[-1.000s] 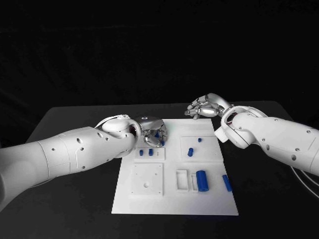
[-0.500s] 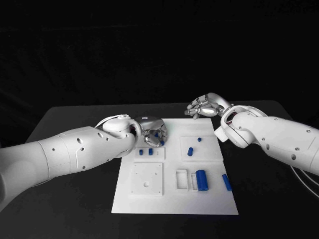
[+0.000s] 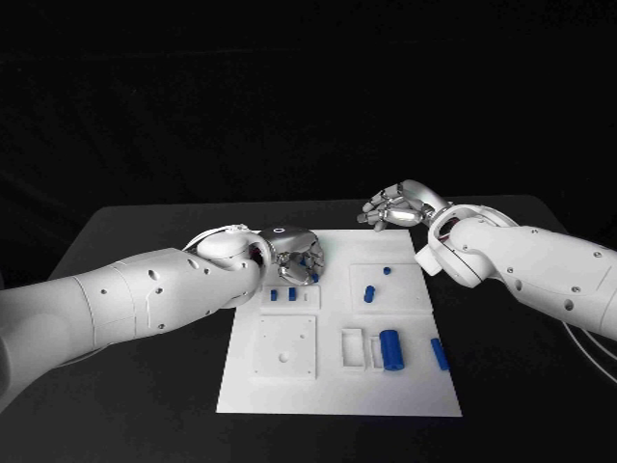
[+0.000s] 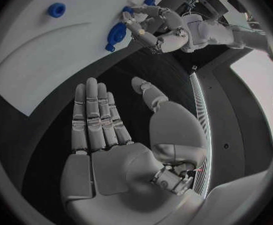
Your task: Assemble the parts on the task board
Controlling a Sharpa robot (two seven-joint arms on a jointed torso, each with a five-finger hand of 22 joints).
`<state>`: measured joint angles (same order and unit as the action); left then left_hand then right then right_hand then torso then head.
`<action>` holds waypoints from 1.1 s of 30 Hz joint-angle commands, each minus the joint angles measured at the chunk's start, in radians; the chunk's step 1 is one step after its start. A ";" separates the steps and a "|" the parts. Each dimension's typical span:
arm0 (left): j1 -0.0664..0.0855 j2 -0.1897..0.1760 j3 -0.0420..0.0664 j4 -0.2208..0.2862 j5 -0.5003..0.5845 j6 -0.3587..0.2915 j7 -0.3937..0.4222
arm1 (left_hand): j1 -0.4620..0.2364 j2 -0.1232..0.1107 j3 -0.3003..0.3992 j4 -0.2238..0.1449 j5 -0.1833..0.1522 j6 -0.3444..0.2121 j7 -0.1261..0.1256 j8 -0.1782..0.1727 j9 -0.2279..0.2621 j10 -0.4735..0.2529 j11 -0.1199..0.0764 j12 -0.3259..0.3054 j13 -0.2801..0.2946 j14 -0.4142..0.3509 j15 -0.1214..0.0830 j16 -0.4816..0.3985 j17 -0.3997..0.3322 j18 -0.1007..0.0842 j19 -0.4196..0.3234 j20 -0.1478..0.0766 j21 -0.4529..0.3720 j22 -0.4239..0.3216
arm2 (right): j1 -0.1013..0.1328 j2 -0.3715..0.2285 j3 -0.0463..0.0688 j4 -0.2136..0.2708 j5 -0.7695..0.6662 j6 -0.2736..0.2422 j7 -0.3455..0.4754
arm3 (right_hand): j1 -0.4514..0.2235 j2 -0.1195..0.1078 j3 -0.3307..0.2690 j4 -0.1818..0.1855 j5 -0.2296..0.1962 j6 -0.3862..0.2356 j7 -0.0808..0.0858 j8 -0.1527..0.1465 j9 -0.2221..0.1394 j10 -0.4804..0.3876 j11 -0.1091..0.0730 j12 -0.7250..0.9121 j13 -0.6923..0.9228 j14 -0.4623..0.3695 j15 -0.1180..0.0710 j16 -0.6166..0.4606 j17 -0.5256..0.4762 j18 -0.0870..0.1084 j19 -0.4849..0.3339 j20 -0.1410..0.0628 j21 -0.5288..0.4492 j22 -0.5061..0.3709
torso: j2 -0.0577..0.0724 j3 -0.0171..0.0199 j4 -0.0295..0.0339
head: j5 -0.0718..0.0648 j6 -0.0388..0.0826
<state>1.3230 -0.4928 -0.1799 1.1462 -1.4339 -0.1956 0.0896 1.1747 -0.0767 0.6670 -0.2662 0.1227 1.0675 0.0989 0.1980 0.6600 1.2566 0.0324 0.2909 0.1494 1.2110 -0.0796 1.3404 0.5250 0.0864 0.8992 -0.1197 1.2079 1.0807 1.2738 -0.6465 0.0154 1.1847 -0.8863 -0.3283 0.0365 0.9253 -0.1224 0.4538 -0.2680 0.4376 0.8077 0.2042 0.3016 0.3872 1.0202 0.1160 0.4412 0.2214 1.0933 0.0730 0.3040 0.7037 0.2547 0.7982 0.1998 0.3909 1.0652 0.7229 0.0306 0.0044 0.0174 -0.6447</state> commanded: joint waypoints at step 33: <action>0.001 -0.162 0.068 0.112 0.177 0.037 -0.021 | -0.004 0.006 0.018 -0.004 0.005 0.015 -0.002 0.008 0.000 0.019 -0.001 -0.016 0.000 0.016 -0.002 0.003 -0.001 0.052 0.016 -0.052 0.003 -0.002 | 0.000 -0.010 0.001 -0.002 -0.001 0.010 0.009 | -0.008 0.002 -0.004 -0.004 0.006 -0.004 0.001 0.007 -0.002 -0.007 0.000 0.004 -0.002 0.001 0.002 -0.006 0.002 0.007 -0.008 -0.001 -0.004 0.002 | 0.000 -0.0014 0.0016 | 0.004 0.004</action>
<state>1.3234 -0.6555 -0.1126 1.2530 -1.2563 -0.1955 0.0758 1.1752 -0.0780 0.6775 -0.2706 0.1264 1.0724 0.0948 0.2023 0.6581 1.2682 0.0301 0.2814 0.1480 1.2192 -0.0809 1.3404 0.5248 0.0862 0.9063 -0.1229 1.2079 1.0795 1.2738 -0.6567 0.0154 1.1811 -0.8863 -0.3281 0.0367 0.9254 -0.1224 0.4538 -0.2680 0.4376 0.8082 0.2037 0.3016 0.3864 1.0202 0.1161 0.4412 0.2209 1.0933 0.0730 0.3040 0.7047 0.2547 0.7982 0.1998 0.3909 1.0659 0.7222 0.0297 0.0058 0.0210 -0.6398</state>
